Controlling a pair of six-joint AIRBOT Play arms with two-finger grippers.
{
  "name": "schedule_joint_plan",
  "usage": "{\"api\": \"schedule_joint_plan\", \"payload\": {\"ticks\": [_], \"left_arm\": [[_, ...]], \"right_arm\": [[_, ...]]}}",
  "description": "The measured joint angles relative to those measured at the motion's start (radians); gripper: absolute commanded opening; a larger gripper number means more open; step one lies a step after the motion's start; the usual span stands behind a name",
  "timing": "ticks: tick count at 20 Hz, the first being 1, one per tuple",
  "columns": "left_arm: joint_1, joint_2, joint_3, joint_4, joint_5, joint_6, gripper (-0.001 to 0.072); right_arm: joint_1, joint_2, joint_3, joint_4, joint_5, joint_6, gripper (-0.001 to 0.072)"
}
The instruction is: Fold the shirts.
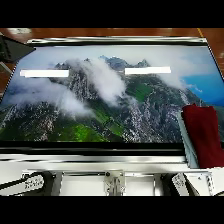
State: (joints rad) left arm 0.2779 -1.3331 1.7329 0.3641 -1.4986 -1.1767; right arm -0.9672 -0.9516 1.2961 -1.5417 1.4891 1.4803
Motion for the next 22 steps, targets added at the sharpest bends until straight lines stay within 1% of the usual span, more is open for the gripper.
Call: {"api": "schedule_joint_plan", "payload": {"ticks": [1,2,3,4,5,6,8,11,14,22], "left_arm": [[-0.041,0.0,0.0,0.089,0.029,-0.02,0.0032],[-0.095,-0.002,0.0,0.2,0.055,-0.048,0.0033],[-0.163,-0.006,0.0,0.333,0.079,-0.088,0.0057],[-0.233,-0.014,0.0,0.466,0.093,-0.133,0.0368],[-0.311,-0.027,0.0,0.598,0.099,-0.178,0.0707],[-0.384,-0.045,0.0,0.705,0.097,-0.216,0.072],[-0.5,-0.087,-0.002,0.848,0.079,-0.277,0.072],[-0.605,-0.143,-0.033,0.962,0.062,-0.345,0.072],[-0.656,-0.167,-0.097,1.009,0.072,-0.384,0.072],[-0.68,-0.182,-0.182,1.047,0.092,-0.409,0.072]], "right_arm": [[0.071,0.001,0.029,0.056,-0.045,-0.015,0.0476],[0.15,-0.001,0.049,0.093,-0.081,-0.026,0.0596],[0.246,-0.009,0.064,0.124,-0.111,-0.034,0.0692],[0.338,-0.023,0.074,0.145,-0.123,-0.037,0.0693],[0.434,-0.049,0.081,0.158,-0.127,-0.027,0.0692],[0.51,-0.079,0.085,0.165,-0.122,-0.013,0.0692],[0.637,-0.148,0.092,0.174,-0.089,0.024,0.0691],[0.767,-0.251,0.097,0.177,-0.024,0.06,0.0691],[0.839,-0.324,0.098,0.159,0.009,0.086,0.0691],[0.893,-0.375,0.099,0.154,0.031,0.11,0.0691]]}}
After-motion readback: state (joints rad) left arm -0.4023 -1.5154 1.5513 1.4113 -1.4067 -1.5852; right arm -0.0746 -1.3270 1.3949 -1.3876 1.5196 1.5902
